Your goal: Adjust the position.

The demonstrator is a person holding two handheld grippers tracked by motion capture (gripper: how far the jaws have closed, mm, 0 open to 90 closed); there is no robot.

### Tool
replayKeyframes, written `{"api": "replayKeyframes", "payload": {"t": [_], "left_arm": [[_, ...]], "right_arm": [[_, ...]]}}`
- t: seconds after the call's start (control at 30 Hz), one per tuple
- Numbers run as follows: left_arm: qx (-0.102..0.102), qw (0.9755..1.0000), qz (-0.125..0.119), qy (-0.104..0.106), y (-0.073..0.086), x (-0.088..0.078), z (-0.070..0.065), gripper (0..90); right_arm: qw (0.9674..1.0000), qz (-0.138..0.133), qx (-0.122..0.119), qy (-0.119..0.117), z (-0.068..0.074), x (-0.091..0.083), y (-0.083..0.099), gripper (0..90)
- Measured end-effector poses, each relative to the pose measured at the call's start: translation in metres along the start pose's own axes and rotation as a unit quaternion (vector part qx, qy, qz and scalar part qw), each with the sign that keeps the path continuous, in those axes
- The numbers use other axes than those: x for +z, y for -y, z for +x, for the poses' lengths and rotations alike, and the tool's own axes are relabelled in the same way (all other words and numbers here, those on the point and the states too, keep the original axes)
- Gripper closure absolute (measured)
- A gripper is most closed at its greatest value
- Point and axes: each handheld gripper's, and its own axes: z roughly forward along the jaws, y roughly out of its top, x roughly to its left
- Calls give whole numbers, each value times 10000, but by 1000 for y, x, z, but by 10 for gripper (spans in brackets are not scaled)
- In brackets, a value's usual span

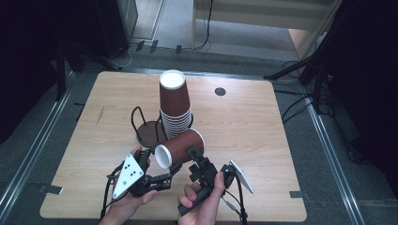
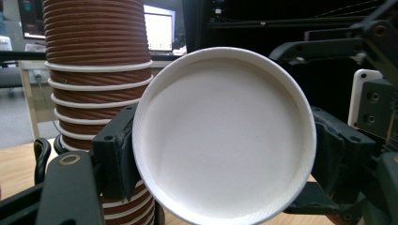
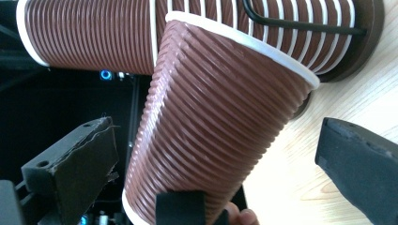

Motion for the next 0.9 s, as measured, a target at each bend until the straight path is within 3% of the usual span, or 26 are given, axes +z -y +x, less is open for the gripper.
{"api": "replayKeyframes", "payload": {"t": [0.07, 0.27, 0.3, 0.5, 0.73, 0.9], "left_arm": [[38, 10000, 10, -2, 1, 0, -1, 228], [55, 10000, 15, -11, 3, 1, 0, 228], [59, 10000, 11, -11, 3, 1, -1, 228], [150, 9999, 4, 30, 5, 2, -4, 228], [192, 9998, 29, 27, 5, 2, -3, 228], [207, 9998, 5, 15, 6, 1, -3, 228]], "right_arm": [[9999, -119, 88, 68, 1, 0, 0, 0], [9994, -145, 323, 24, 2, 2, -2, 0], [9989, -99, 467, 11, 1, 4, -4, 0], [9976, 26, 694, -35, -3, 11, -6, 0], [9960, 173, 873, -86, -7, 16, -10, 0], [9960, 261, 849, -98, -5, 17, -10, 0]]}}
